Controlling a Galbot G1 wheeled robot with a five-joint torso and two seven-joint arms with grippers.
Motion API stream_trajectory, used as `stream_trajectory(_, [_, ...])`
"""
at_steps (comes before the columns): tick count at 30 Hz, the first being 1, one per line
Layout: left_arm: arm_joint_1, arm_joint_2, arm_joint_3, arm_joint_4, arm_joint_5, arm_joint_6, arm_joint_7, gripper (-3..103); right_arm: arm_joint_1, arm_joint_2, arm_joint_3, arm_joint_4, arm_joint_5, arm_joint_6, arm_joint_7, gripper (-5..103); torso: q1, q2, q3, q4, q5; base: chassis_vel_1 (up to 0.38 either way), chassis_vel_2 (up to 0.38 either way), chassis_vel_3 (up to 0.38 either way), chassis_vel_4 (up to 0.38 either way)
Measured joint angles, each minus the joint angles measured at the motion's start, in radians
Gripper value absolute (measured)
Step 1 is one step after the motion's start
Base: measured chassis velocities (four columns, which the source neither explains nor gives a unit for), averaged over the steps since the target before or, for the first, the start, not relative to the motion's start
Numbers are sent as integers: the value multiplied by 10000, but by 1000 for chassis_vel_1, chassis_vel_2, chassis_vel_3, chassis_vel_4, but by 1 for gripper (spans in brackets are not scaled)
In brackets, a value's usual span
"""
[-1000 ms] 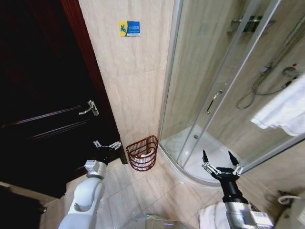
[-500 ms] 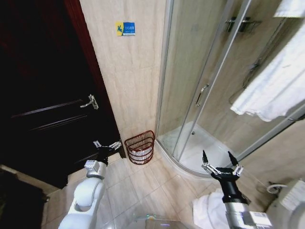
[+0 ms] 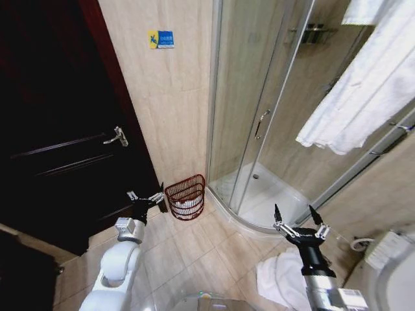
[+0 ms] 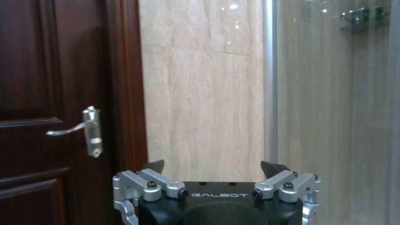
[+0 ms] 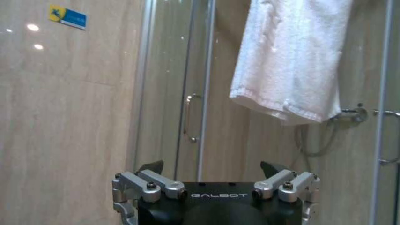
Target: Discard the used towel into the hamper.
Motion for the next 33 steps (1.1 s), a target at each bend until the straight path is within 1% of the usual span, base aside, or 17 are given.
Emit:
stream_trajectory(5, [-1,0,0,0,0,0,0,100,-23,3,2,0,29,2,57,100,-1,0,0,-4,1,-55,-39,-52,-63])
stream_trajectory(10, [2,0,0,0,0,0,0,100,-53,5,-37,10,2,-136,204,100,-5,1,-1,0,1,0,0,0,0])
stream_trajectory(19, [1,1,0,0,0,0,0,100,-45,2,-35,53,-89,-273,246,100,-3,0,-1,0,0,0,0,0,0])
stream_trajectory(33, [2,0,1,0,0,0,0,100,8,-39,28,-7,-74,-252,231,100,-5,2,-2,-2,1,-64,-96,48,81])
